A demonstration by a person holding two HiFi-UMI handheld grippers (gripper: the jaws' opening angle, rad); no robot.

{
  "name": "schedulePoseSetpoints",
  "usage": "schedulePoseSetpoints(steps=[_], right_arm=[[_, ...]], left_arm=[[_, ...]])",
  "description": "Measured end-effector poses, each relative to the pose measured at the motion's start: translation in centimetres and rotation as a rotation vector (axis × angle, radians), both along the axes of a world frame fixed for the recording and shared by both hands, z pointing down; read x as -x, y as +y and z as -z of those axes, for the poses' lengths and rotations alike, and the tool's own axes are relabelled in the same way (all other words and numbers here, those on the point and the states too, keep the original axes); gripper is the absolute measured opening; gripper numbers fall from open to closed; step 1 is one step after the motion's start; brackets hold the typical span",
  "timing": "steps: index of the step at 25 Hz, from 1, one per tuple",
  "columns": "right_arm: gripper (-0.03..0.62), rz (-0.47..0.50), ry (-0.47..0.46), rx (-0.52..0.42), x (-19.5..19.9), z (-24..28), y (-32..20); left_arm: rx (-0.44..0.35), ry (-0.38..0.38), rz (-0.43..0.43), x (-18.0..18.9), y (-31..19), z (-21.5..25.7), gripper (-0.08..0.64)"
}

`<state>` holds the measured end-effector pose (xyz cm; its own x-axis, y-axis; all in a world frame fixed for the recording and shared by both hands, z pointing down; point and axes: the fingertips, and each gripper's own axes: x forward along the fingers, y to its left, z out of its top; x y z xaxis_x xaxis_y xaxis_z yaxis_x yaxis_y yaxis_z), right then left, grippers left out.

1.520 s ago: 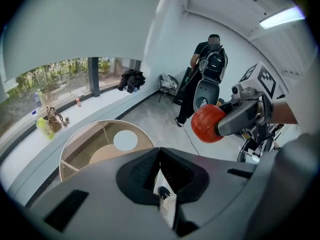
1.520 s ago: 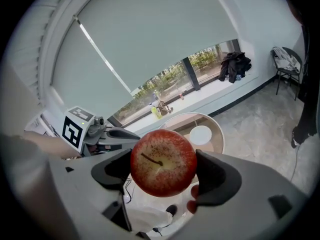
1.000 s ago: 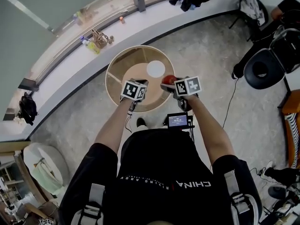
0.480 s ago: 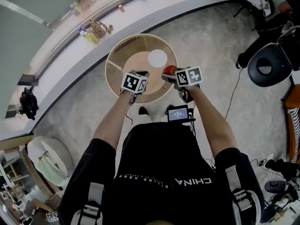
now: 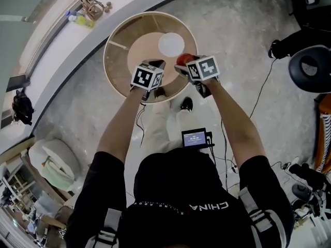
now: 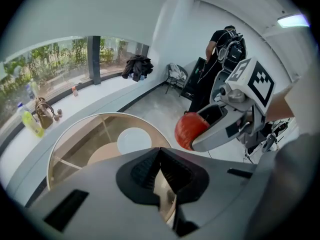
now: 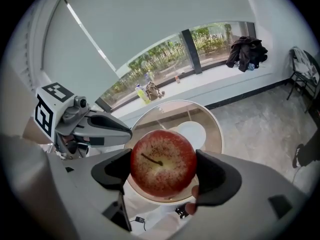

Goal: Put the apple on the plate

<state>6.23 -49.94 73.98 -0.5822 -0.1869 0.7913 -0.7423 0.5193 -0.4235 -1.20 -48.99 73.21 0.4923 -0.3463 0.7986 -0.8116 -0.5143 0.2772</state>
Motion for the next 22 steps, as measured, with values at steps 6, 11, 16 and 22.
schedulePoseSetpoints(steps=[6, 11, 16, 22], right_arm=[[0.382, -0.038, 0.048, -0.022, 1.9, -9.3, -6.5], [0.382, -0.058, 0.096, -0.023, 3.8, -17.4, -10.4], [0.382, -0.014, 0.162, -0.059, 6.0, -21.5, -12.8], [0.382, 0.048, 0.196, -0.093, 7.5, -22.8, -13.3]], left_arm=[[0.0, 0.0, -0.016, -0.1, -6.1, -8.8, 0.018], [0.017, 0.002, 0.016, 1.6, -9.2, -15.9, 0.018], [0.056, 0.025, 0.053, 3.3, -10.4, -19.8, 0.018], [0.073, 0.034, 0.076, 4.6, -10.2, -21.2, 0.018]])
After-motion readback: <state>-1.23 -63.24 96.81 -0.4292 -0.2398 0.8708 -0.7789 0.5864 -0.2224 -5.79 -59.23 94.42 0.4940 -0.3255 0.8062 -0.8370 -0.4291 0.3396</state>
